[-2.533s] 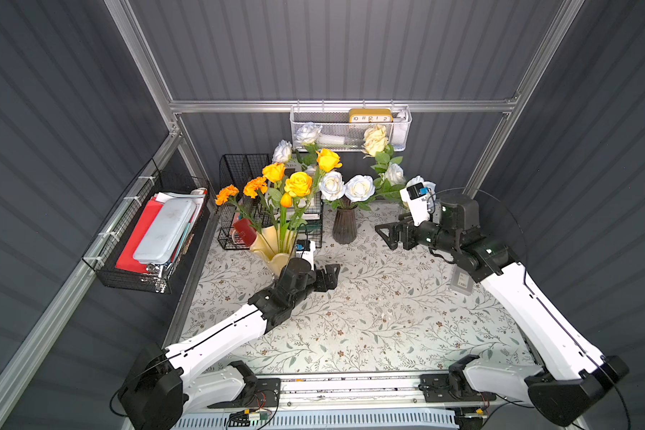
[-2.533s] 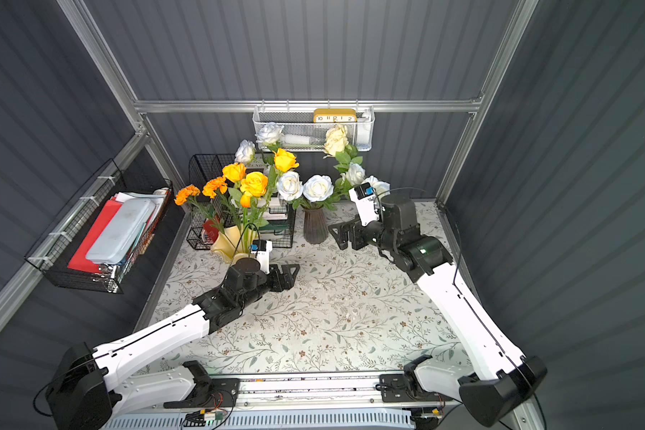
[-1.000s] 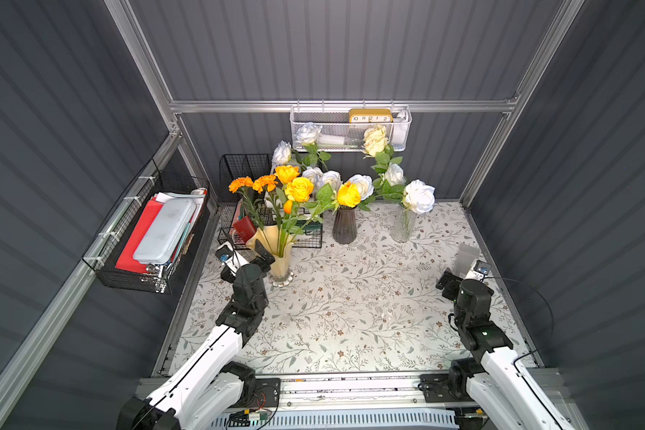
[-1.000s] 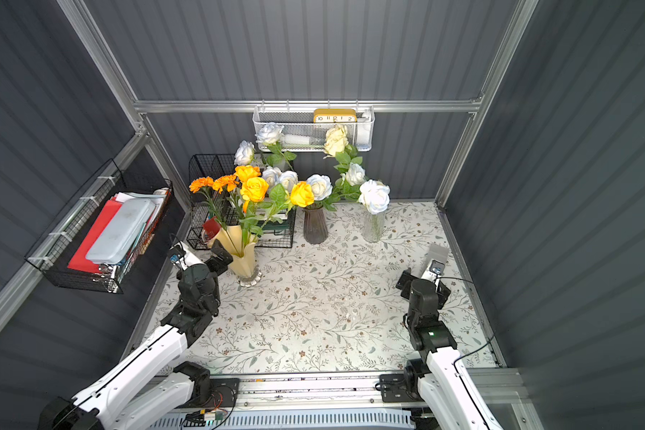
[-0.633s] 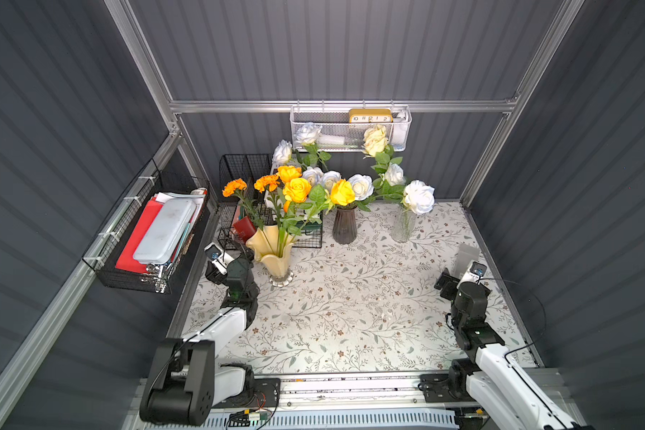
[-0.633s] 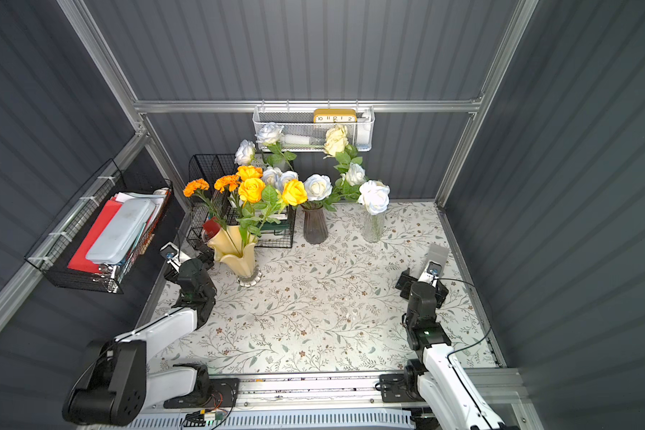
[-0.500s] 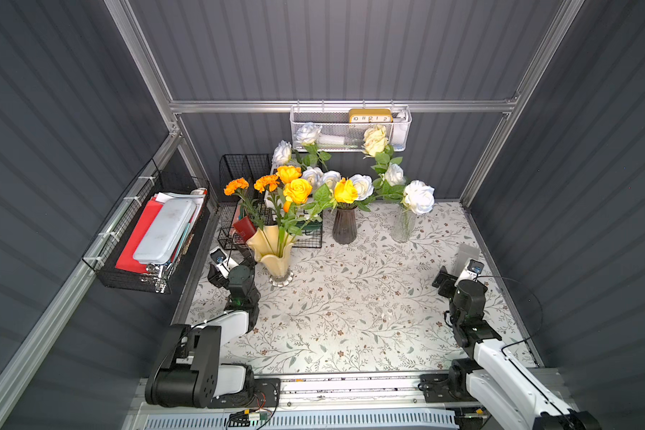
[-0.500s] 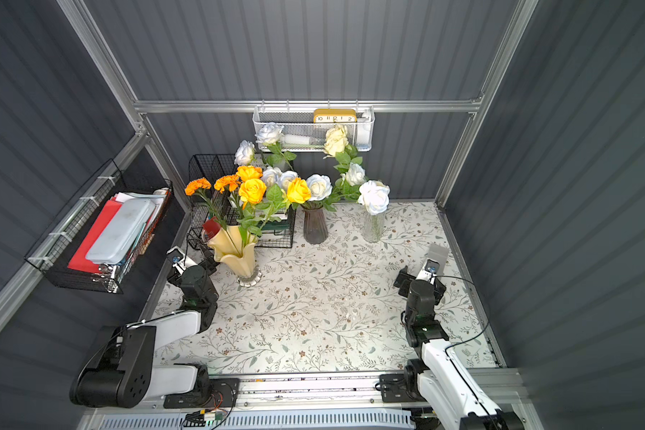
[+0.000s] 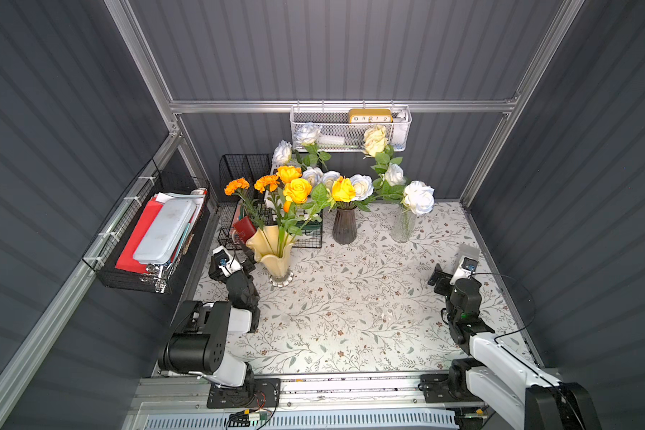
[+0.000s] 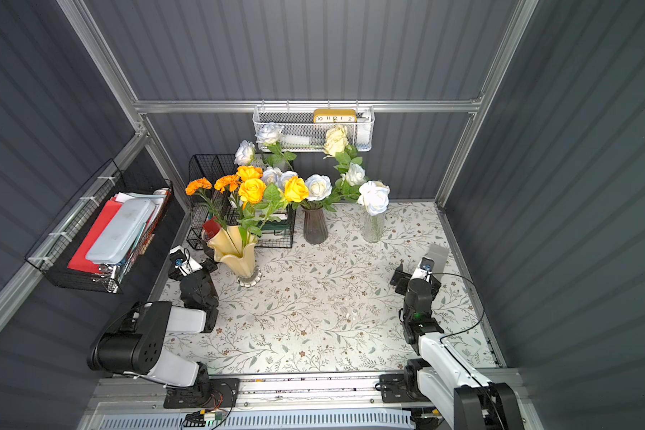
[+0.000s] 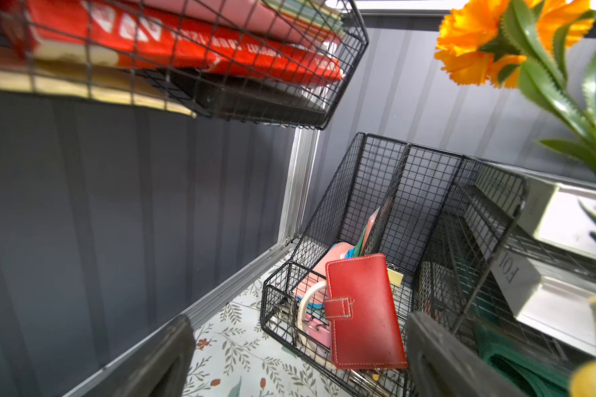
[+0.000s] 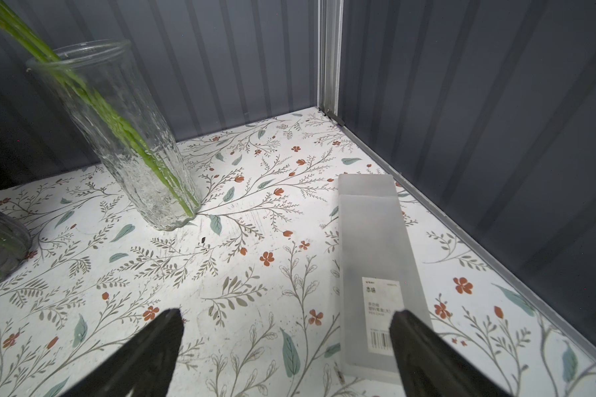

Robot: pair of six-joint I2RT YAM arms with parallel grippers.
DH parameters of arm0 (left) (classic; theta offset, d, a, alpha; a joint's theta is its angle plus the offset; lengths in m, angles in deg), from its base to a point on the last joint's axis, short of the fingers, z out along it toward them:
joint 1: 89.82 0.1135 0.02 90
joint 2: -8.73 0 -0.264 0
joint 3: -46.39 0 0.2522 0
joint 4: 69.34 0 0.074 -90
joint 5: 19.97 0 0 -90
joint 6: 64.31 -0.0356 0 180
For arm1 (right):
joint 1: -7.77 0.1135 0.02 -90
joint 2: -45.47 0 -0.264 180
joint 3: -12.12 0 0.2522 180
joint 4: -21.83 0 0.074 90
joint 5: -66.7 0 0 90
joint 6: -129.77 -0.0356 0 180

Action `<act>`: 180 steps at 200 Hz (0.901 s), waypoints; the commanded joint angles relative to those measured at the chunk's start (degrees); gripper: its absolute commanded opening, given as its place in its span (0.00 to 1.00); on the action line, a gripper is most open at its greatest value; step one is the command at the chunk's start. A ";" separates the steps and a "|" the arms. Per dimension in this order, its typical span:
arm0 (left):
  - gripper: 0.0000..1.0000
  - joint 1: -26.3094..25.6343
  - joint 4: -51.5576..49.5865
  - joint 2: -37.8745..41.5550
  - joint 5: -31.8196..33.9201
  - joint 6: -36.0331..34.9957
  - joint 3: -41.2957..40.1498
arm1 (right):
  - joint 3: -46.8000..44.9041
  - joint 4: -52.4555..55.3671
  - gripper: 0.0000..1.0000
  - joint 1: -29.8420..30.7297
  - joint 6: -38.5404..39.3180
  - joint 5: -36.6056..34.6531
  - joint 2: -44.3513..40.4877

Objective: Arrange the flowers in different vases according to their colors
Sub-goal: Reset both arms

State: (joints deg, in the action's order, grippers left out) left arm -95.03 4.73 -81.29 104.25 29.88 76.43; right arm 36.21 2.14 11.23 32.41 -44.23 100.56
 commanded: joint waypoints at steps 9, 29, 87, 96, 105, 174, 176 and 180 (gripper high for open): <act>0.99 0.20 11.77 -4.94 -4.52 -2.86 -1.24 | -0.66 -7.26 0.99 -0.28 1.20 1.68 3.62; 0.99 0.20 12.99 -6.87 -6.15 -3.65 -0.72 | -0.57 -10.77 0.99 -0.30 1.50 2.94 6.32; 0.99 1.67 11.97 -8.38 -11.05 -3.23 -0.02 | -0.75 -23.87 0.99 -0.29 4.72 7.47 16.15; 0.99 1.68 15.41 -10.41 -11.68 -4.89 0.41 | -0.59 -26.25 0.99 -0.30 5.35 7.03 18.47; 0.99 1.77 11.89 -9.27 -11.57 -3.86 0.64 | -0.57 -29.22 0.99 -0.30 5.73 6.56 21.07; 0.99 3.86 0.86 -7.91 -12.96 -1.28 5.35 | 5.66 -31.94 0.99 -0.30 5.70 4.56 34.70; 0.99 3.86 0.74 -8.03 -12.88 -1.28 5.46 | 6.08 -30.49 0.99 -0.30 5.40 4.18 34.31; 0.99 3.97 0.57 -8.07 -12.84 -1.29 5.67 | 6.94 -27.57 0.99 -0.28 4.82 2.93 33.44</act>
State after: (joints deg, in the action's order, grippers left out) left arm -91.64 7.81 -90.17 93.10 27.49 79.44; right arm 38.98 -30.25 11.17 37.90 -38.40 136.75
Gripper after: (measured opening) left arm 0.992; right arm 0.989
